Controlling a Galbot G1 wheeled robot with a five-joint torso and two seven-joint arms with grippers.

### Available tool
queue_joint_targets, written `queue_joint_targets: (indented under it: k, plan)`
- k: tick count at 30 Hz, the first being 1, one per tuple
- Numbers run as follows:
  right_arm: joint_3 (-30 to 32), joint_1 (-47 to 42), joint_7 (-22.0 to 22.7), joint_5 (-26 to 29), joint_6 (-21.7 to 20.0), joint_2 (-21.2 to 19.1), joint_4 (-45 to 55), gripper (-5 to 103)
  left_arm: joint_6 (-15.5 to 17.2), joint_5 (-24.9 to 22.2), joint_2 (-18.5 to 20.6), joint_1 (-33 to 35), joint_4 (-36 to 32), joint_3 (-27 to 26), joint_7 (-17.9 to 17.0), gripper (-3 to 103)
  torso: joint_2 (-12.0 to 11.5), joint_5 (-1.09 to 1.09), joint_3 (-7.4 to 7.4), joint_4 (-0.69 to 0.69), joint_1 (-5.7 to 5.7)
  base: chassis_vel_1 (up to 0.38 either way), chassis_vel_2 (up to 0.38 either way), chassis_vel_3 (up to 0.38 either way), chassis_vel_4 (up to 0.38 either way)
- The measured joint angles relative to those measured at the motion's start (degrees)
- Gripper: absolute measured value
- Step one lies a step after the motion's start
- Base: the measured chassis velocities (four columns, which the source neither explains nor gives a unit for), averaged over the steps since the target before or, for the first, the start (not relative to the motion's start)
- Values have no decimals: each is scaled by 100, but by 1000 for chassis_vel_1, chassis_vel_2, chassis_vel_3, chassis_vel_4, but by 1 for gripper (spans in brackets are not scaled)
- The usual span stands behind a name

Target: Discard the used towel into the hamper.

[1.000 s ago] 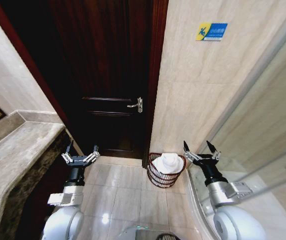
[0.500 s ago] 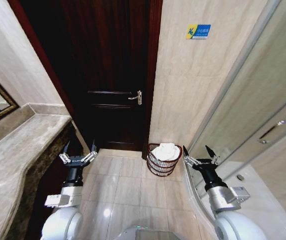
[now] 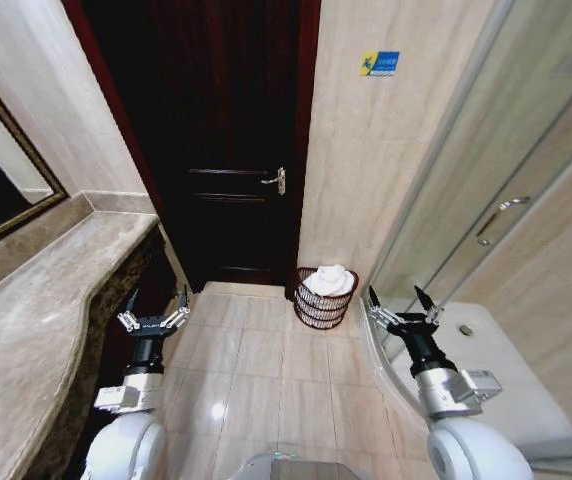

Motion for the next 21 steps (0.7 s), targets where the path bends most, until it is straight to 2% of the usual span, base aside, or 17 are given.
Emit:
queue_joint_targets:
  k: [13,21]
  plan:
    - [-34,-30,-16,-61,59,28,-1,100,2,3,-48,-103,-53,140,56,100,-5,-2,-1,0,0,196,-208,-207,204]
    - [-20,-177,-140,-87,290,90,-1,100,-22,2,-81,-65,-109,164,54,100,-4,-2,-5,1,-7,142,-138,-153,154]
